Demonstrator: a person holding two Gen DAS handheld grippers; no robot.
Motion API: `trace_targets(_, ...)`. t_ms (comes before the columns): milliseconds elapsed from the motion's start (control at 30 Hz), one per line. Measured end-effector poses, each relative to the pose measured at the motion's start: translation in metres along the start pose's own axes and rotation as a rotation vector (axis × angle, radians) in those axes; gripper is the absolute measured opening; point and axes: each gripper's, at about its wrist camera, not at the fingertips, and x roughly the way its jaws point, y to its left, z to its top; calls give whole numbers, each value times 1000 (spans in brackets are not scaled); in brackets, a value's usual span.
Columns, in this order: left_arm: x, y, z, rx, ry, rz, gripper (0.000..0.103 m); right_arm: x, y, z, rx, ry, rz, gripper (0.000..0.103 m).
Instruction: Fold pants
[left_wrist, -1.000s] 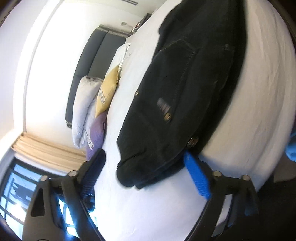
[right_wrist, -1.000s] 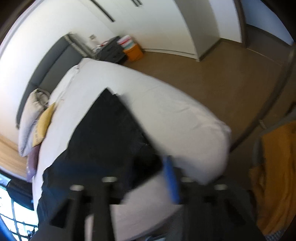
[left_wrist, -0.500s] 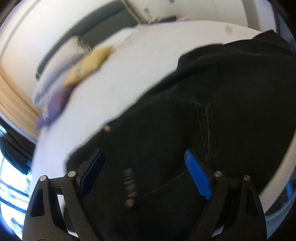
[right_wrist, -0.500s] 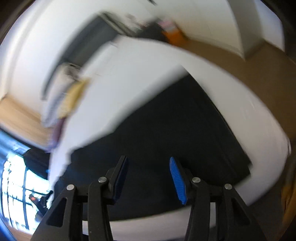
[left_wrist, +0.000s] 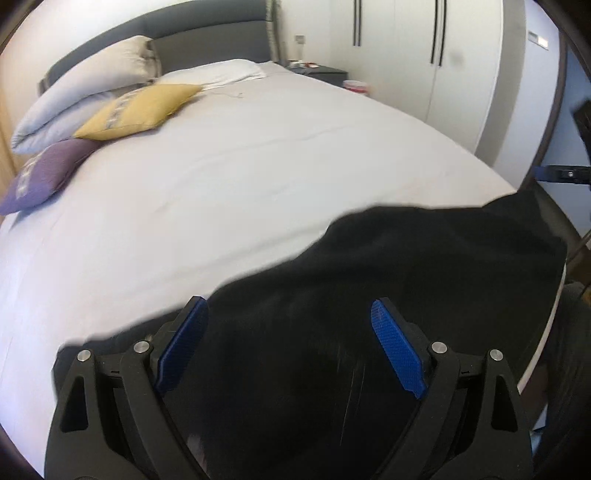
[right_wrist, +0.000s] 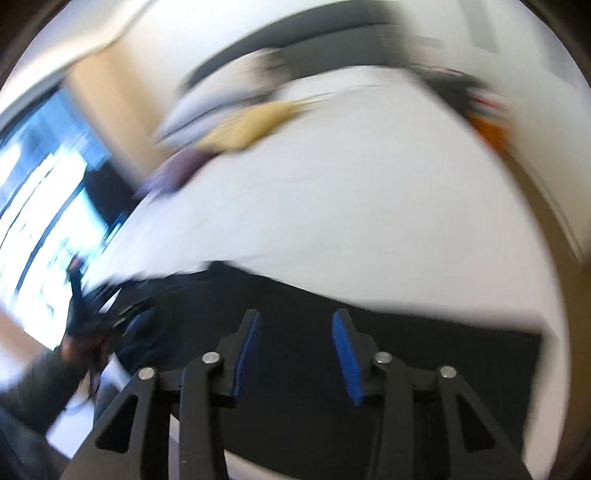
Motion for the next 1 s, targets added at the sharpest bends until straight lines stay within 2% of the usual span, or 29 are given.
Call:
trace_targets(100, 18, -3, 13, -3, 33, -26, 89, 75, 54, 42, -170, 102, 69, 44)
trace_targets(233, 21, -14, 6, -15, 32, -28, 89, 142, 90, 61, -302, 198, 53, 46)
trace_targets(300, 30, -20, 3, -38, 26, -40, 89, 164, 94, 66, -339, 238, 54, 62)
trace_targets(400, 37, -16, -19, -62, 37, -36, 89, 184, 106, 57, -439, 288, 8, 62)
trace_targets(467, 41, -14, -27, -75, 41, -34, 89, 205, 103, 56, -457, 377, -11, 62)
trace_targets(533, 42, -15, -33, -66, 32, -23, 89, 227, 95, 58, -436, 448, 6, 62)
trace_targets(567, 41, -16, -35, -61, 27, -16, 89, 235, 88, 60, -398, 479, 39, 59)
trace_targets(700, 43, -24, -46, -37, 29, 4, 89, 251, 63, 69, -237, 546, 217, 35)
trace_targets(733, 46, -24, -48, -34, 32, 7, 89, 253, 62, 69, -237, 556, 226, 29)
trace_targets(800, 48, -26, -52, -32, 35, 13, 89, 258, 65, 67, -268, 573, 230, 10)
trace_targets(900, 51, -26, -52, -33, 34, 21, 89, 260, 80, 66, -340, 557, 188, 7)
trace_targets(1000, 54, -28, -52, -32, 28, 32, 89, 250, 76, 70, -309, 487, 137, 5)
